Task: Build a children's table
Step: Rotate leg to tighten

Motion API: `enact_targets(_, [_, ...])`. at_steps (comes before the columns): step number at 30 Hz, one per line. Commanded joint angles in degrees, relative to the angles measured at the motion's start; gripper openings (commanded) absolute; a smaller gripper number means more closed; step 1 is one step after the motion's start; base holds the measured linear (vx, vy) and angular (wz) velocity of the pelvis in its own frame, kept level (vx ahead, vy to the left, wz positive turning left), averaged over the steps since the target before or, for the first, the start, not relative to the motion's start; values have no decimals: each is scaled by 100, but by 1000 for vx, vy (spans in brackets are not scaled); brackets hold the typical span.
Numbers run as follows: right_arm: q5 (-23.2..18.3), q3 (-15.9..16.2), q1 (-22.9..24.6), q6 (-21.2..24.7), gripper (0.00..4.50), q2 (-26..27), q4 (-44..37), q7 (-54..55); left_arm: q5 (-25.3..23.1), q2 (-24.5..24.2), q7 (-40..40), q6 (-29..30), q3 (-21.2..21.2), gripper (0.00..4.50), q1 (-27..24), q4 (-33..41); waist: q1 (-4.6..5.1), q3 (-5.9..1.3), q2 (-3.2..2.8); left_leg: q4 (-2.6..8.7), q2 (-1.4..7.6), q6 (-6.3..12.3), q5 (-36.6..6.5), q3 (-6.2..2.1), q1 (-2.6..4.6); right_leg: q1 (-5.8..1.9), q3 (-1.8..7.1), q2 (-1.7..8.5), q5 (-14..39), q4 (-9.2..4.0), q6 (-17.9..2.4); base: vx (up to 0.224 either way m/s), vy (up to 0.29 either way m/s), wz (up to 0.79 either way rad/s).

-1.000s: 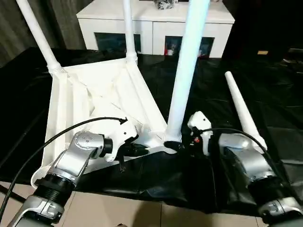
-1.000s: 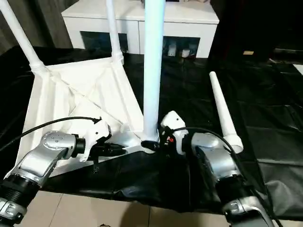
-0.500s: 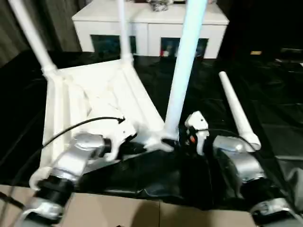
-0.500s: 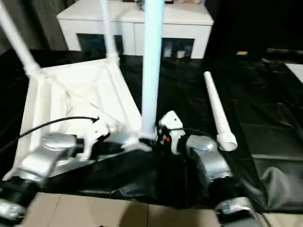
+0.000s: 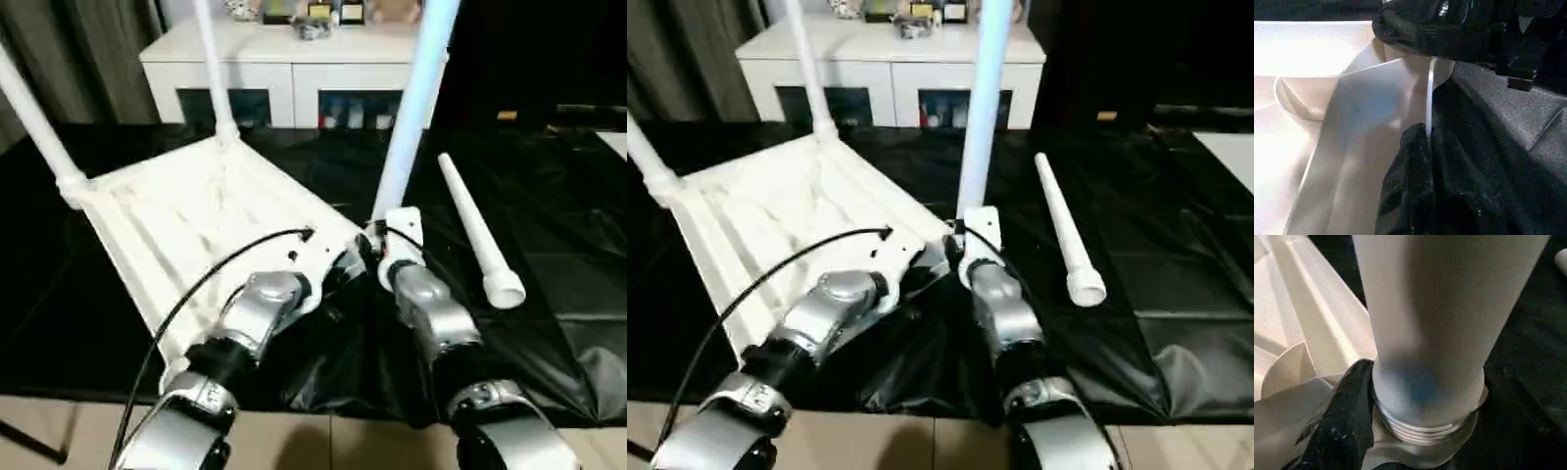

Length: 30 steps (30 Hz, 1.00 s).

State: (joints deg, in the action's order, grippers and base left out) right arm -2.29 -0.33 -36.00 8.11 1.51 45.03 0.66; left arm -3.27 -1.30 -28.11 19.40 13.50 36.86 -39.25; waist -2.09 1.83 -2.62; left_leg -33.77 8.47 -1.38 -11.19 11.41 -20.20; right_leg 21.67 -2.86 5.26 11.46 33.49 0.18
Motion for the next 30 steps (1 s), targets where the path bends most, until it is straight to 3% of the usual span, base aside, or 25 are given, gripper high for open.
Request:
enact_targets(1, [-229, 83, 215, 58, 342, 360, 230, -466, -77, -62, 554, -106, -235, 0, 33, -283, 6, -205, 83, 557, 410, -105, -2504, -288, 60, -42, 233, 401, 2244, -520, -824, 0, 0, 0])
enact_targets(3, [-323, 47, 225, -72, 347, 380, 97, -672, -84, -125, 526, -124, -234, 0, 24, -306, 14, -215, 67, 569, 424, -49, -2413, -300, 25, -71, 237, 400, 2071, -497, -863, 0, 0, 0])
enact_targets(4, [-310, 82, 240, -115, 361, 344, -15, -718, -97, -192, 455, -141, -206, 0, 11, -295, 38, -226, 88, 569, 413, -20, -2329, -302, -16, -104, 232, 399, 1972, -478, -874, 7, -1, -21])
enact_targets(5, [-350, 105, 282, -100, 361, 220, -297, -906, -108, -407, 146, -178, -149, 0, -80, -170, 63, -248, 78, 604, 433, 40, -1970, -358, -156, -216, 186, 417, 1784, -427, -829, -6, -1, -19])
enact_targets(6, [-373, 99, 300, -81, 385, 183, -378, -956, -105, -468, 52, -151, -135, 0, -118, -108, 57, -264, 75, 595, 443, 65, -1912, -352, -131, -202, 181, 412, 1738, -430, -839, -6, -6, -20])
enact_targets(7, [-383, 96, 306, -73, 389, 170, -406, -974, -104, -488, 20, -140, -131, 0, -131, -85, 73, -267, 59, 568, 450, 74, -1934, -323, -69, -132, 191, 412, 1646, -446, -962, 0, 0, 0])
enact_targets(8, [-450, 71, 342, 2, 392, 98, -539, -1085, -130, -609, -154, -164, -74, 0, -202, 33, 71, -266, 50, 556, 447, 72, -1946, -307, -55, -115, 193, 413, 1617, -456, -1024, 0, 0, 0])
enact_targets(9, [-475, 59, 355, 32, 397, 71, -585, -1122, -137, -650, -210, -186, -58, 0, -226, 71, 53, -273, 70, 530, 447, 114, -1843, -281, -49, -119, 203, 423, 1478, -456, -1112, 0, 0, 0])
enact_targets(12, [-480, 38, 469, 76, 429, -190, -885, -1400, -161, -970, -539, -146, 11, 0, -402, 382, 19, -314, 50, 488, 451, 224, -1366, -245, -63, -136, 189, 408, 856, -382, -1263, 0, 0, 0])
enact_targets(13, [-480, 38, 521, 131, 433, -235, -988, -1473, -173, -1041, -579, -99, 31, 0, -442, 467, -9, -325, 37, 454, 449, 326, -997, -221, -81, -145, 175, 390, 350, -326, -1392, 0, 0, 0])
enact_targets(15, [-499, 23, 605, 268, 442, -266, -1151, -1526, -144, -1095, -607, 4, 14, 0, -493, 569, -20, -332, 27, 434, 454, 403, -805, -208, -76, -142, 164, 377, 59, -285, -1488, 0, 0, 0])
enact_targets(16, [-515, 3, 655, 378, 442, -269, -1243, -1515, -106, -1104, -614, 73, -14, 0, -517, 612, -12, -324, 28, 435, 454, 418, -777, -205, -82, -148, 164, 371, 17, -277, -1514, 0, 0, 0])
enact_targets(17, [-586, -134, 800, 932, 442, -247, -1467, -1244, 3, -1118, -632, 273, -101, 0, -587, 702, -13, -307, 37, 449, 467, 423, -807, -200, -62, -154, 170, 363, 74, -287, -1542, 0, 0, 0])
enact_targets(19, [-586, -182, 813, 1047, 442, -241, -1442, -1120, -9, -1119, -590, 260, -115, 0, -596, 678, -5, -311, 30, 452, 462, 397, -845, -199, -61, -143, 168, 361, 157, -293, -1565, 0, 0, 0])
enact_targets(21, [-518, -244, 827, 1074, 442, -266, -1339, -823, -20, -1120, -516, 278, -150, 0, -634, 678, -8, -304, 6, 464, 462, 232, -1075, -191, -36, -121, 172, 365, 445, -330, -1538, 0, 0, 0])
enact_targets(26, [-705, -841, 649, 1025, 442, -291, -1113, -121, 9, -1103, -415, 291, -223, 0, -669, 775, 11, -284, 10, 499, 450, -27, -1412, -193, -14, -108, 184, 359, 854, -372, -1352, 0, 0, 0])
enact_targets(30, [-718, -971, 582, 1083, 442, -380, -1228, -106, 18, -1125, -438, 338, -208, 0, -693, 836, 2, -307, 9, 466, 433, 20, -1121, -181, -27, -131, 177, 347, 386, -325, -1376, 0, 0, 0])
